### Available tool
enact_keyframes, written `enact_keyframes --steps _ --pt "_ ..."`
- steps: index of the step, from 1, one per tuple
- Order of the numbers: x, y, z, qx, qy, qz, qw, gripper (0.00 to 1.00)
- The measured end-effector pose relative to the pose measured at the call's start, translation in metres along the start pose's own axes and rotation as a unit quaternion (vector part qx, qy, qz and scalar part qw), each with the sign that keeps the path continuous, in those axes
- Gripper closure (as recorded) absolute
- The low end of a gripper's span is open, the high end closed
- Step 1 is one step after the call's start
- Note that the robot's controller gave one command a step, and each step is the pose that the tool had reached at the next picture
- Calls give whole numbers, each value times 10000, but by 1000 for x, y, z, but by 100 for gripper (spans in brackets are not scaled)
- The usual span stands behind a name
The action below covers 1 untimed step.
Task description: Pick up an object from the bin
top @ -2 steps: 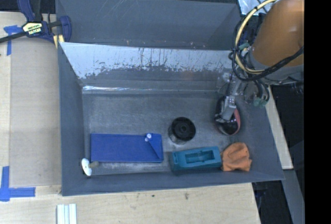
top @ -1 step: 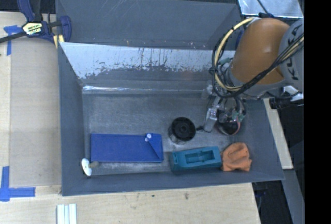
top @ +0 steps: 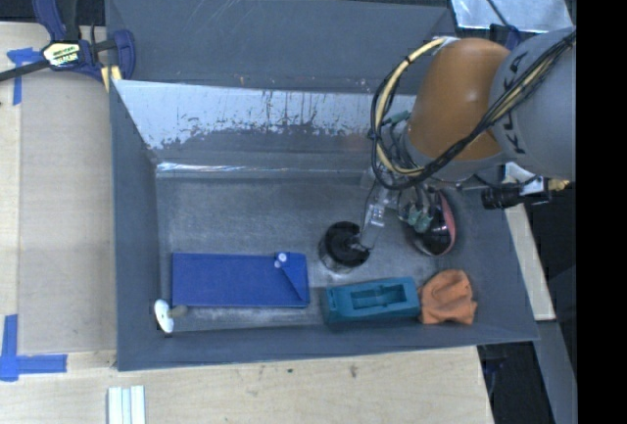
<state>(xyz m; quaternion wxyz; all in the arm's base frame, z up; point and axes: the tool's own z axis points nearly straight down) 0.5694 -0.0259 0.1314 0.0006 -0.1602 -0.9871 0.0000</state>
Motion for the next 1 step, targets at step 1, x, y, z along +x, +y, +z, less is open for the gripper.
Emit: enact_keyframes --steps 1 --pt "10 -5 43 -15 -37 437 9990 0"
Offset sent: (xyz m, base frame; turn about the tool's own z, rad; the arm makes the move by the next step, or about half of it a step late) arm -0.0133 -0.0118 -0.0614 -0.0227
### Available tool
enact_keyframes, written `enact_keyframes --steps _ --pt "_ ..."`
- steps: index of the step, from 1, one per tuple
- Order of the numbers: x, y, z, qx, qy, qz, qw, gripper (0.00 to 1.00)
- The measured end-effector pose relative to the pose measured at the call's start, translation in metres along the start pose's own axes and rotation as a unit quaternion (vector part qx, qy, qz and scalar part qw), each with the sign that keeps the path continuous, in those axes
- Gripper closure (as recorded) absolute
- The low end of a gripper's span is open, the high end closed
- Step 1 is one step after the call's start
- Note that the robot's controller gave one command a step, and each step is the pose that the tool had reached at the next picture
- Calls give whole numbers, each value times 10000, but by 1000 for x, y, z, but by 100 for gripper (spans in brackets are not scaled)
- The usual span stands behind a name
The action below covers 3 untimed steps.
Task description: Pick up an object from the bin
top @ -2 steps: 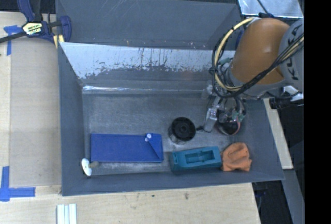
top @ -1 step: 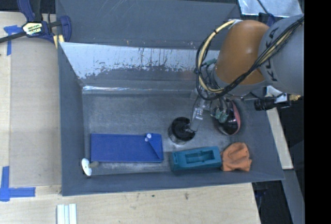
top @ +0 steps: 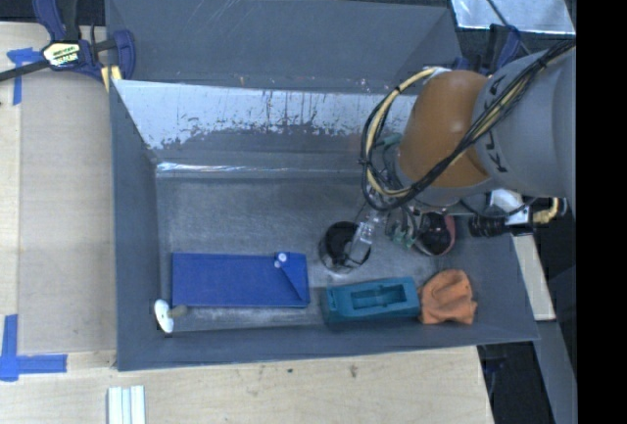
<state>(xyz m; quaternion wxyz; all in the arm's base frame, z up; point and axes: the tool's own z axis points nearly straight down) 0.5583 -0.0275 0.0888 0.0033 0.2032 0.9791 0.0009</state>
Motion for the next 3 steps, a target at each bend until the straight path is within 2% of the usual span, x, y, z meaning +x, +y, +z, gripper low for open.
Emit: enact_keyframes --steps 1,2,3 --pt "-6 -9 14 -7 -33 -555 9985 100" --pt "-4 -10 17 4 -7 -558 9984 0" --pt "-4 -9 15 7 27 -569 9984 100"
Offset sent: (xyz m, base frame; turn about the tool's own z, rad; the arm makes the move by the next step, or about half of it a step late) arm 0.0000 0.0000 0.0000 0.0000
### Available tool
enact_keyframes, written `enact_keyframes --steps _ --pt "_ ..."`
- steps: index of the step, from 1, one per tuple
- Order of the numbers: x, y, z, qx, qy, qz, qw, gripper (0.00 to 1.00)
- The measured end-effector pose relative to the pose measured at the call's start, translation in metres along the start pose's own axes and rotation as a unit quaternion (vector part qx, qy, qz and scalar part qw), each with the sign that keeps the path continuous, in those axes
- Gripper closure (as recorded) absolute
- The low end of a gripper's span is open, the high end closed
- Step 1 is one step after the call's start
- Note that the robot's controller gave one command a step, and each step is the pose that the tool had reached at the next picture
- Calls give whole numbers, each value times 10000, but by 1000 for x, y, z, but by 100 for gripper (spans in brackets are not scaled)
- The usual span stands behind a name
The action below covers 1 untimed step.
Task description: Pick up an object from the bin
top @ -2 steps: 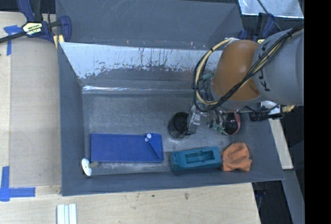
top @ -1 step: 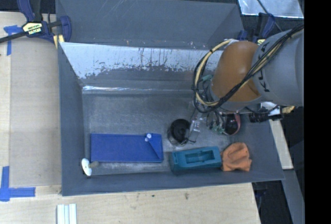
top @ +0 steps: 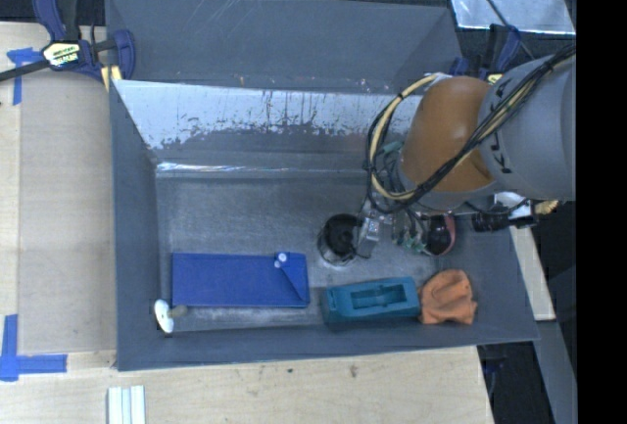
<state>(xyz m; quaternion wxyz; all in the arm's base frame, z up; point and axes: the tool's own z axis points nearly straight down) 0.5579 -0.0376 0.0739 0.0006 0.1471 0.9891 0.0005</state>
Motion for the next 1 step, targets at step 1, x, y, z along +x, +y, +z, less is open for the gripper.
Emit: enact_keyframes --steps 1 --pt "0 0 0 0 0 0 10000 100"
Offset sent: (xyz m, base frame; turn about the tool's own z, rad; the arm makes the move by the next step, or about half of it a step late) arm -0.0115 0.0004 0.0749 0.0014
